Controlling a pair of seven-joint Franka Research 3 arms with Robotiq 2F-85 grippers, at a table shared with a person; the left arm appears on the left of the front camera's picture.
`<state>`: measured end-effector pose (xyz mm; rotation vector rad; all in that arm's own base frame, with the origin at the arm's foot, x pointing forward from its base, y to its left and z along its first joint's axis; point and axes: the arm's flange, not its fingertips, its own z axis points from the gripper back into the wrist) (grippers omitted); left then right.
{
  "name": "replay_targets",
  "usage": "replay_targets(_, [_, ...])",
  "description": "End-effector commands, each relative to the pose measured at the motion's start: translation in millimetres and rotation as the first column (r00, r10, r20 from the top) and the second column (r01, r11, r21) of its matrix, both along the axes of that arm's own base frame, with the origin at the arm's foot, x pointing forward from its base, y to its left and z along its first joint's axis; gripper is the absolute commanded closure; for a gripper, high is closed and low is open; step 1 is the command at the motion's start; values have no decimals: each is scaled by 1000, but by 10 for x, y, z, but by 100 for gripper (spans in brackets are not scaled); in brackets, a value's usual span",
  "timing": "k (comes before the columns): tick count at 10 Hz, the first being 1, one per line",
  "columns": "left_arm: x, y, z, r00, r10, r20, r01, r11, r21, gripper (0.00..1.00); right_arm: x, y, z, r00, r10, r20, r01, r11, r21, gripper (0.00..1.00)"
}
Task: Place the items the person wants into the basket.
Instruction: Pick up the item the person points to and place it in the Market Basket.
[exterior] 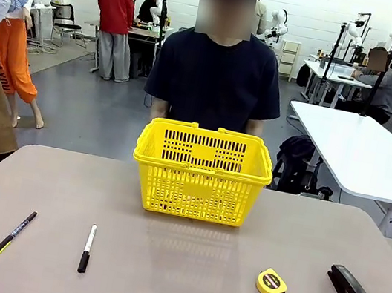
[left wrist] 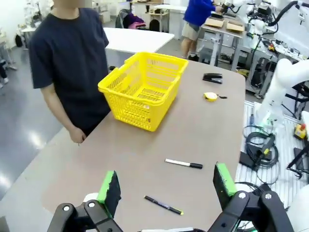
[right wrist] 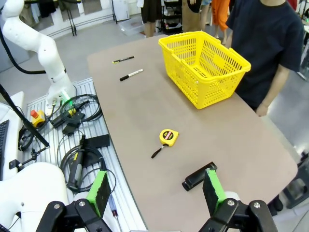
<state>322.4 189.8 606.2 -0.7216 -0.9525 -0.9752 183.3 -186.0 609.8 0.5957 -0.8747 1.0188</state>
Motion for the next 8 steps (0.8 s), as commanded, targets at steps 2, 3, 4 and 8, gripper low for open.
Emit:
replay_targets(2, [61,33,9,999,29,16,-29,1000,9,0,10,13,23,1000,14,18,-14,1000,23,0])
replay_targets(3, [61,33,9,999,29,16,-29,1000,9,0,10,13,23,1000,14,18,-14,1000,23,0])
replay_targets(4, [61,33,9,999,29,16,-29,1000,9,0,10,13,23,1000,14,18,-14,1000,23,0])
replay_targets(8, [61,33,9,999,29,16,-29,1000,9,0,10,13,23,1000,14,18,-14,1000,23,0])
